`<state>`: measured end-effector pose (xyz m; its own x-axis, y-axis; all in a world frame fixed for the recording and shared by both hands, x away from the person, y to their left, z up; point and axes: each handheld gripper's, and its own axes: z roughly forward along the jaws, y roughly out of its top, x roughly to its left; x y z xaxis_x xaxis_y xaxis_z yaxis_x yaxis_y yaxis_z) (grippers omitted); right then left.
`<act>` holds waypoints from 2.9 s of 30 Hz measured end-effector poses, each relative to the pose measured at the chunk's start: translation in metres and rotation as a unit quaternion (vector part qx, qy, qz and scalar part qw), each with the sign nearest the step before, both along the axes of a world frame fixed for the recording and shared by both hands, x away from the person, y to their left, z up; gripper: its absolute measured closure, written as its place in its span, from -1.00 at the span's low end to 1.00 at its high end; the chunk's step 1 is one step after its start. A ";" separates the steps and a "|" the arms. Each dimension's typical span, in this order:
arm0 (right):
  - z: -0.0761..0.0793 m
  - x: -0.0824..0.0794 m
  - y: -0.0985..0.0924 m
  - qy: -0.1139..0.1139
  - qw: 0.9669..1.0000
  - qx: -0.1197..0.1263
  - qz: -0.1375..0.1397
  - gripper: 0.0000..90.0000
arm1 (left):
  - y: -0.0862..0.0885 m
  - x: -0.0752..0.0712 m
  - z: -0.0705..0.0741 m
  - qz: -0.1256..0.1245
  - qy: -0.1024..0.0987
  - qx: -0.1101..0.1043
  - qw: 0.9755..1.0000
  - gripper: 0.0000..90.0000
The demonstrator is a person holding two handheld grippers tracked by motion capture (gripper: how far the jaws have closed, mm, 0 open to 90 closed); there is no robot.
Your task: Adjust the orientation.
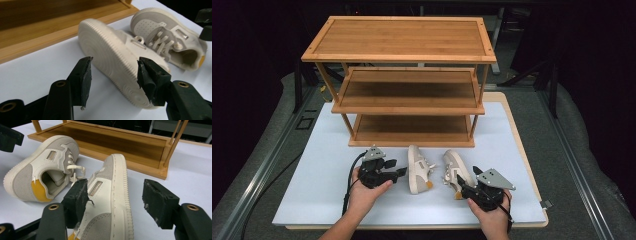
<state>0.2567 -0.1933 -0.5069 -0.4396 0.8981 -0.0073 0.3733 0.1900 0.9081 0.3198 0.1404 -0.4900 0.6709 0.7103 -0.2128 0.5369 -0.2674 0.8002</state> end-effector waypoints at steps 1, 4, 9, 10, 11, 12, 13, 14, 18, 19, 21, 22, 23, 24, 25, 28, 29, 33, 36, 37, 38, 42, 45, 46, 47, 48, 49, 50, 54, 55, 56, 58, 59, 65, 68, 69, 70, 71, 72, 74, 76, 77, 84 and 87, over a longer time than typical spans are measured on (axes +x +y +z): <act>0.000 0.000 0.000 0.000 1.000 0.000 0.000 -0.18 | -0.003 0.001 0.001 -0.004 -0.002 0.003 1.000 0.00; 0.000 0.000 0.000 0.002 1.000 0.000 -0.001 -0.18 | -0.009 0.003 0.001 -0.010 -0.005 0.005 1.000 -0.02; 0.000 0.000 0.001 0.003 1.000 -0.002 0.001 -0.18 | -0.018 0.009 -0.007 -0.013 -0.006 0.023 1.000 -0.01; 0.000 0.000 0.000 0.003 1.000 -0.002 0.000 -0.18 | -0.019 0.010 -0.009 -0.007 -0.008 0.027 1.000 -0.03; 0.000 0.000 0.000 0.003 1.000 -0.002 0.000 -0.18 | -0.019 0.010 -0.009 -0.007 -0.008 0.027 1.000 -0.04; 0.000 0.000 -0.001 0.004 1.000 0.000 0.000 -0.18 | -0.020 0.011 -0.009 -0.005 -0.007 0.022 1.000 -0.06; 0.000 0.001 -0.001 0.004 1.000 0.000 -0.001 -0.18 | -0.022 0.011 -0.010 -0.003 -0.009 0.017 1.000 -0.09; 0.000 0.001 -0.001 0.004 1.000 0.000 -0.001 -0.18 | -0.023 0.011 -0.009 -0.004 -0.007 0.014 1.000 -0.12; 0.000 0.000 -0.001 0.003 1.000 0.000 -0.001 -0.18 | -0.026 0.012 -0.011 -0.002 -0.006 0.018 1.000 -0.19; 0.000 0.000 -0.001 0.003 1.000 0.000 -0.001 -0.18 | -0.027 0.012 -0.011 -0.001 -0.005 0.016 1.000 -0.19; 0.000 0.000 0.000 0.003 1.000 -0.001 0.001 -0.18 | -0.028 0.012 -0.012 -0.001 -0.004 0.019 1.000 -0.21; 0.000 0.000 0.000 0.004 1.000 -0.001 0.000 -0.18 | -0.028 0.012 -0.012 -0.001 -0.005 0.020 1.000 -0.21; 0.000 0.000 0.000 0.004 1.000 -0.001 0.000 -0.18 | -0.028 0.012 -0.012 -0.001 -0.006 0.021 1.000 -0.21; 0.000 0.000 0.000 0.005 1.000 -0.001 0.001 -0.18 | -0.028 0.012 -0.012 -0.001 -0.006 0.021 1.000 -0.21; 0.000 0.000 0.000 0.005 1.000 0.000 0.002 -0.18 | -0.028 0.012 -0.012 -0.001 -0.007 0.021 1.000 -0.22; 0.000 0.000 -0.001 0.004 1.000 0.000 0.002 -0.18 | -0.025 0.011 -0.011 -0.001 -0.007 0.021 1.000 -0.21; 0.000 0.000 -0.001 0.004 1.000 0.000 0.001 -0.18 | -0.024 0.011 -0.011 -0.003 -0.008 0.021 1.000 -0.19; 0.001 -0.001 -0.002 0.000 1.000 -0.001 -0.003 -0.17 | -0.019 0.008 -0.011 -0.001 -0.010 0.016 1.000 -0.13; 0.003 -0.001 -0.004 -0.006 1.000 0.003 -0.005 -0.17 | -0.014 0.007 -0.011 0.004 -0.009 0.015 1.000 -0.12; 0.003 -0.001 -0.004 -0.006 1.000 0.003 -0.005 -0.17 | -0.014 0.007 -0.011 0.004 -0.009 0.015 1.000 -0.11; 0.003 -0.002 -0.005 -0.005 1.000 0.005 -0.008 -0.17 | -0.011 0.006 -0.011 0.007 -0.010 0.016 1.000 -0.11; 0.002 -0.001 -0.006 -0.004 1.000 0.006 -0.006 -0.17 | -0.006 0.005 -0.011 0.011 -0.009 0.014 1.000 -0.11; 0.002 -0.001 -0.005 -0.005 1.000 0.006 -0.004 -0.17 | -0.004 0.005 -0.011 0.011 -0.007 0.013 1.000 -0.11; 0.003 -0.002 -0.004 -0.002 1.000 -0.001 -0.005 -0.17 | -0.002 0.005 -0.012 0.012 -0.006 0.012 1.000 -0.11; 0.003 -0.002 -0.004 -0.002 1.000 -0.001 -0.005 -0.17 | -0.002 0.005 -0.012 0.012 -0.006 0.012 1.000 -0.11; 0.003 -0.002 -0.003 -0.006 1.000 0.000 -0.006 -0.17 | 0.000 0.005 -0.012 0.015 -0.006 0.012 1.000 -0.11; 0.003 -0.002 -0.003 -0.006 1.000 0.000 -0.006 -0.17 | 0.000 0.004 -0.012 0.017 -0.005 0.012 1.000 -0.11; 0.003 -0.002 -0.003 -0.005 1.000 -0.002 -0.009 -0.17 | 0.001 0.004 -0.012 0.017 -0.005 0.013 1.000 -0.11; 0.003 -0.002 -0.004 -0.002 1.000 0.000 -0.006 -0.17 | 0.003 0.003 -0.012 0.022 -0.005 0.014 1.000 -0.12; 0.003 -0.002 -0.004 -0.006 1.000 0.002 -0.009 -0.17 | 0.006 0.002 -0.013 0.024 -0.005 0.015 1.000 -0.12; 0.003 -0.002 -0.004 -0.006 1.000 0.001 -0.013 -0.17 | 0.007 0.002 -0.013 0.026 -0.004 0.014 1.000 -0.12; 0.003 -0.002 -0.005 -0.006 1.000 0.004 -0.009 -0.17 | 0.009 0.001 -0.013 0.030 -0.002 0.017 0.999 -0.10; 0.003 -0.002 -0.005 -0.006 1.000 0.004 -0.009 -0.17 | 0.009 0.001 -0.013 0.030 -0.002 0.017 0.999 -0.09; 0.004 -0.003 -0.005 -0.008 1.000 0.002 -0.007 -0.17 | 0.029 -0.003 -0.021 0.060 0.014 0.042 0.997 0.02; 0.004 -0.003 -0.005 -0.010 1.000 0.003 -0.009 -0.17 | 0.039 -0.003 -0.027 0.075 0.022 0.040 0.996 0.05; 0.004 -0.003 -0.005 -0.010 1.000 0.003 -0.010 -0.17 | 0.048 -0.004 -0.029 0.087 0.027 0.026 0.995 0.06; 0.004 -0.003 -0.005 -0.010 1.000 0.003 -0.010 -0.17 | 0.050 -0.004 -0.029 0.089 0.029 0.017 0.995 0.05; 0.004 -0.003 -0.005 -0.009 1.000 0.004 -0.009 -0.17 | 0.052 -0.006 -0.027 0.088 0.026 0.013 0.996 0.04; 0.004 -0.002 -0.005 -0.009 1.000 0.004 -0.009 -0.17 | 0.052 -0.007 -0.023 0.088 0.019 0.008 0.996 0.04; 0.004 -0.003 -0.005 -0.009 1.000 0.003 -0.010 -0.17 | 0.049 -0.010 -0.015 0.083 0.007 -0.004 0.997 0.05; 0.004 -0.003 -0.005 -0.009 1.000 0.002 -0.010 -0.17 | 0.047 -0.012 -0.012 0.077 0.001 -0.008 0.997 0.07; 0.004 -0.003 -0.005 -0.009 1.000 0.001 -0.010 -0.17 | 0.042 -0.013 -0.009 0.068 -0.005 -0.008 0.998 0.07; 0.003 -0.002 -0.006 -0.009 1.000 0.004 -0.009 -0.17 | 0.016 -0.009 -0.022 0.039 0.004 0.036 0.999 0.05; 0.003 -0.002 -0.005 -0.005 1.000 0.004 -0.008 -0.17 | 0.013 -0.006 -0.024 0.041 0.000 0.048 0.998 0.04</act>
